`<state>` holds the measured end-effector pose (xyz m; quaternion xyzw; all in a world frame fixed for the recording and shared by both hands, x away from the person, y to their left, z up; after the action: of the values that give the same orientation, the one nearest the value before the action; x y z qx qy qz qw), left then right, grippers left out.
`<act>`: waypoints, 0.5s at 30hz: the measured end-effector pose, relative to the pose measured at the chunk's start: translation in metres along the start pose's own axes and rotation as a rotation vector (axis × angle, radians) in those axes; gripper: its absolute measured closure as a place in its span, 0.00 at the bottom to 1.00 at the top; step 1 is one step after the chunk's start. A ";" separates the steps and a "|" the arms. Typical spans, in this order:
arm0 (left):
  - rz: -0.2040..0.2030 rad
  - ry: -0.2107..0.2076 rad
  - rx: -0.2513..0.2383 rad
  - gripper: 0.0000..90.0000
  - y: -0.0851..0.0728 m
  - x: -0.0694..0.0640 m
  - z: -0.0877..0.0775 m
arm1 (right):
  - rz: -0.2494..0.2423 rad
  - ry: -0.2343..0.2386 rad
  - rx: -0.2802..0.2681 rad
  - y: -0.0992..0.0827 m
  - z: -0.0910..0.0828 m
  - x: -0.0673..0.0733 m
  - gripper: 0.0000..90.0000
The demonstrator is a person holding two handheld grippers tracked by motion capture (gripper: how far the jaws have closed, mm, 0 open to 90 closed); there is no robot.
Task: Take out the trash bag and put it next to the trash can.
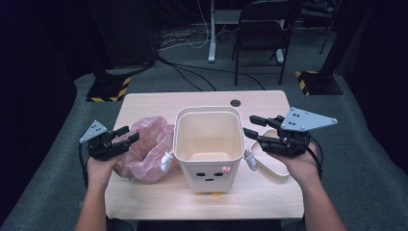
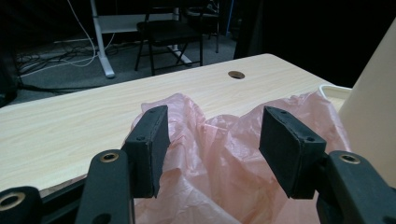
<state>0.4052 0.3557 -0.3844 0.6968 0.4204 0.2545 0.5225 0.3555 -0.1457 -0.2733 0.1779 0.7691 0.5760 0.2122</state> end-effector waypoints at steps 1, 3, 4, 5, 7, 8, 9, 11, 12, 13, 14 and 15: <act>-0.001 0.000 -0.002 0.47 0.001 -0.001 -0.001 | 0.001 -0.005 0.001 -0.002 -0.001 -0.001 0.62; 0.001 -0.001 -0.006 0.47 0.001 -0.001 -0.002 | 0.008 -0.014 0.002 -0.005 -0.003 -0.002 0.62; -0.001 -0.001 -0.006 0.47 0.001 -0.002 -0.002 | 0.008 -0.019 0.001 -0.007 -0.004 -0.003 0.62; -0.002 -0.001 -0.004 0.47 0.001 -0.002 -0.002 | 0.013 -0.024 0.004 -0.009 -0.006 -0.003 0.62; -0.005 0.000 -0.006 0.47 0.001 -0.002 -0.003 | 0.013 -0.040 0.008 -0.013 -0.007 -0.005 0.62; -0.006 -0.001 -0.006 0.47 0.002 -0.002 -0.004 | 0.016 -0.047 0.011 -0.016 -0.008 -0.006 0.62; -0.008 0.000 -0.009 0.47 0.002 -0.003 -0.004 | 0.019 -0.053 0.013 -0.019 -0.009 -0.007 0.62; -0.009 0.001 -0.012 0.47 0.002 -0.003 -0.005 | 0.035 -0.059 0.016 -0.025 -0.010 -0.008 0.61; -0.009 0.001 -0.015 0.47 0.003 -0.004 -0.006 | 0.040 -0.063 0.016 -0.028 -0.011 -0.009 0.61; -0.006 0.003 -0.011 0.47 0.003 -0.004 -0.006 | 0.045 -0.067 0.016 -0.031 -0.011 -0.010 0.61; -0.005 0.008 -0.005 0.47 0.004 -0.005 -0.006 | 0.051 -0.070 0.017 -0.033 -0.012 -0.011 0.61; 0.005 0.012 -0.003 0.47 0.005 -0.006 -0.007 | 0.055 -0.074 0.017 -0.036 -0.012 -0.012 0.61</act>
<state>0.3983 0.3532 -0.3766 0.6954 0.4213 0.2607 0.5205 0.3581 -0.1716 -0.3034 0.2217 0.7604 0.5682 0.2231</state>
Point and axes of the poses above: each handheld gripper's, and its own axes: z roughly forward along the jaws, y roughly out of its top, x roughly to its left, the point moved 1 cm from there along z, roughly forward along the jaws, and after that the axes turned 3 degrees about y, right-handed, at the moved point
